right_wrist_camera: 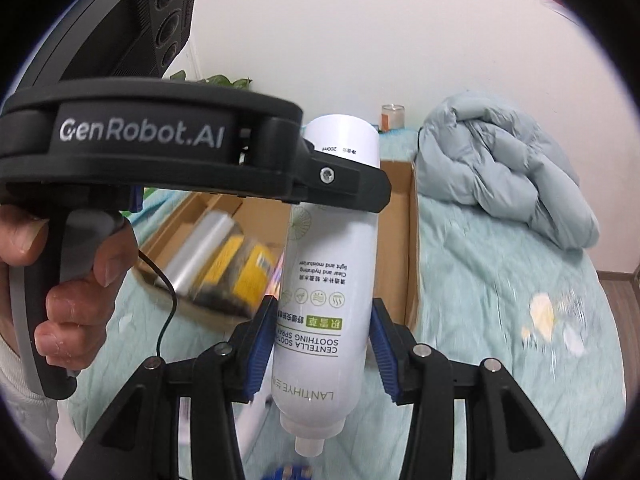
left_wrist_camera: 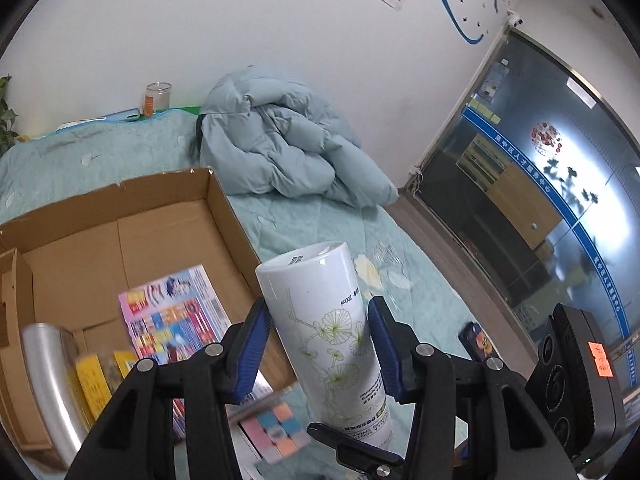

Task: Organize rigid objects
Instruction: 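Carry the spray bottle with both grippers and lower it upright into the box, then open both grippers and withdraw from the spray bottle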

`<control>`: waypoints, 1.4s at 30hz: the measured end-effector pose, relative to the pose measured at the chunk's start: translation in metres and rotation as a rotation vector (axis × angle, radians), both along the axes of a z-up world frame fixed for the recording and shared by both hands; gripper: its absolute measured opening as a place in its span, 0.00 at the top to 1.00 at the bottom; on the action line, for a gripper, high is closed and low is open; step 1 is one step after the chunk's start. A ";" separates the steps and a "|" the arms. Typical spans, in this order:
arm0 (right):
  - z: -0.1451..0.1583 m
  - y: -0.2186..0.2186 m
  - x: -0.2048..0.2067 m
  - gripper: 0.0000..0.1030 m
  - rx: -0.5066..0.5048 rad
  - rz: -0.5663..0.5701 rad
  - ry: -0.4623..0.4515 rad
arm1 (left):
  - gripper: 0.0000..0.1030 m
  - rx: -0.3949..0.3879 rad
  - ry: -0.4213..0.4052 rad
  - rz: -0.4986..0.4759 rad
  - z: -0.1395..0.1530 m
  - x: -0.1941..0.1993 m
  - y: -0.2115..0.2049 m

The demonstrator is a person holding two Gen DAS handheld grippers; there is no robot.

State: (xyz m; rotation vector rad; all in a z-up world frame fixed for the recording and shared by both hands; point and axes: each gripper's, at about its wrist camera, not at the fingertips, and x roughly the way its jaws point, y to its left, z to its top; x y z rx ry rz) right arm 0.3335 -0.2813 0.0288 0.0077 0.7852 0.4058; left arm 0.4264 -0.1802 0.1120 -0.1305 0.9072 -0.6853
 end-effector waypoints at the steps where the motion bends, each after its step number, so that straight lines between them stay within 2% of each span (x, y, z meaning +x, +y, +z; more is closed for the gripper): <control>1: 0.000 0.000 0.011 0.57 0.002 0.001 0.002 | 0.55 0.002 0.001 0.004 0.000 0.010 0.000; 5: -0.004 0.003 0.044 0.57 0.019 -0.003 0.028 | 0.55 0.003 0.025 0.021 -0.007 0.051 0.000; 10: -0.023 0.005 0.082 0.57 -0.012 0.000 0.067 | 0.56 0.034 0.055 0.031 -0.031 0.092 -0.008; 17: -0.068 0.000 0.117 0.57 -0.053 -0.004 0.151 | 0.56 0.038 0.159 0.028 -0.098 0.128 -0.024; 22: -0.095 -0.001 0.122 0.57 -0.098 -0.019 0.228 | 0.56 0.040 0.235 0.021 -0.138 0.139 -0.030; 25: -0.096 0.005 0.118 0.55 -0.148 -0.021 0.226 | 0.56 0.038 0.259 0.023 -0.149 0.141 -0.031; 27: -0.092 0.007 0.118 0.55 -0.148 -0.033 0.241 | 0.55 0.119 0.265 0.002 -0.159 0.140 -0.042; 28: -0.089 0.007 0.118 0.55 -0.145 -0.039 0.235 | 0.55 0.132 0.269 0.008 -0.164 0.140 -0.044; 32: -0.078 0.006 0.107 0.55 -0.174 -0.046 0.213 | 0.55 0.120 0.283 0.038 -0.167 0.140 -0.041; 34: -0.078 0.006 0.096 0.55 -0.198 -0.052 0.207 | 0.48 0.126 0.283 0.028 -0.165 0.135 -0.040; 36: -0.077 0.002 0.083 0.55 -0.181 -0.057 0.207 | 0.33 0.145 0.262 0.030 -0.159 0.127 -0.038; 38: -0.079 -0.004 0.072 0.44 -0.150 -0.084 0.203 | 0.32 0.141 0.224 0.039 -0.147 0.116 -0.033; 39: -0.077 -0.006 0.062 0.24 -0.138 -0.108 0.187 | 0.32 0.131 0.203 0.044 -0.140 0.108 -0.028; 40: -0.072 -0.007 0.053 0.15 -0.126 -0.126 0.162 | 0.32 0.124 0.178 0.055 -0.131 0.099 -0.022; 42: -0.065 -0.008 0.027 0.13 -0.101 -0.143 0.108 | 0.32 0.119 0.075 0.080 -0.109 0.067 -0.005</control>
